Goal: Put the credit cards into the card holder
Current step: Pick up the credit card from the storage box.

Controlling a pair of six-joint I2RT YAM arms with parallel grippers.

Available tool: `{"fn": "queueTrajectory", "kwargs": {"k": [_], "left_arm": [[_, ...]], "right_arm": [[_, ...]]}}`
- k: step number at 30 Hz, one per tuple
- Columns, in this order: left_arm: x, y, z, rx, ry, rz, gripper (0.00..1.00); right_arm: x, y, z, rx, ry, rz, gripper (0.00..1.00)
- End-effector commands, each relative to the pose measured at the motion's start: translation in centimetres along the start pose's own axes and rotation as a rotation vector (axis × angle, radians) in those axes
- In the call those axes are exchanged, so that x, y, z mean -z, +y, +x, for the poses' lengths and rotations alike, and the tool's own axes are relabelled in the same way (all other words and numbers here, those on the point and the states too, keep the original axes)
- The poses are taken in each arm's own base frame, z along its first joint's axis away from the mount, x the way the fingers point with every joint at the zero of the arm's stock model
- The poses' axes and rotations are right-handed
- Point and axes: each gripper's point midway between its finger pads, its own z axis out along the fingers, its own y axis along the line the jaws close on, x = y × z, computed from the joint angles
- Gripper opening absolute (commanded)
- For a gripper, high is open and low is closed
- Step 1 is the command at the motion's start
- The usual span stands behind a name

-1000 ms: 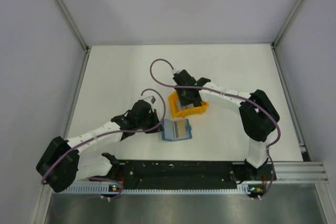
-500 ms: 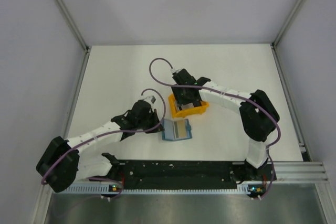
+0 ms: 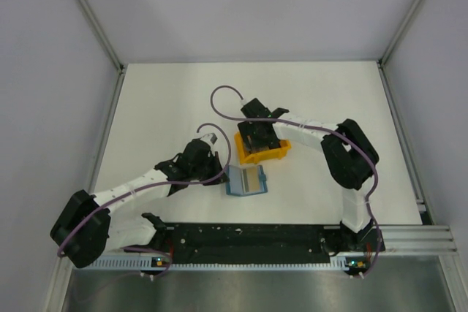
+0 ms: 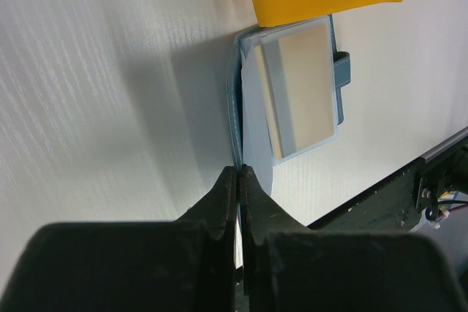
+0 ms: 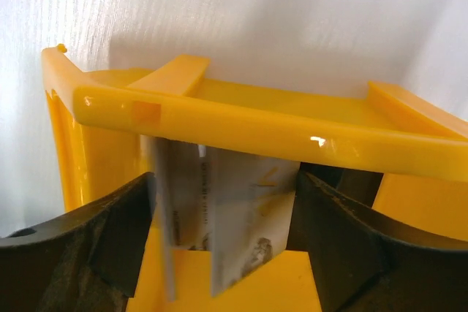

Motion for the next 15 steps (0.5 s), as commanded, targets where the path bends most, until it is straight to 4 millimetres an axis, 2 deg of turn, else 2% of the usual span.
{"fn": "queueTrajectory", "kwargs": {"k": [1,3,4,5,6,12,14,15], "left_arm": [[0.2,-1.0,-1.1,-0.022,-0.037,0.041,0.00],[0.2,-1.0,-1.1,-0.021,-0.036,0.040,0.00],[0.2,-1.0,-1.1,-0.023,-0.038,0.039,0.00],[0.2,-1.0,-1.1,-0.022,-0.038,0.039,0.00],[0.2,-1.0,-1.1,-0.022,-0.038,0.039,0.00],[0.2,-1.0,-1.1,-0.020,-0.038,0.037,0.00],[0.2,-1.0,-1.0,-0.019,-0.036,0.037,0.00],[0.2,-0.9,-1.1,-0.018,-0.037,0.036,0.00]], "right_arm": [[-0.1,-0.5,-1.3,-0.002,-0.035,0.037,0.69],[0.4,-0.8,-1.6,-0.004,-0.051,0.045,0.64],[0.8,-0.8,-1.9,-0.002,-0.066,0.042,0.59],[1.3,-0.7,-2.3,0.002,-0.083,0.037,0.44],[1.6,-0.7,-2.5,0.006,-0.093,0.034,0.34],[4.1,-0.1,-4.2,0.022,-0.152,-0.023,0.32],[4.9,0.3,-4.6,0.026,-0.167,-0.047,0.20],[4.9,0.5,-4.6,0.025,-0.164,-0.055,0.20]]}}
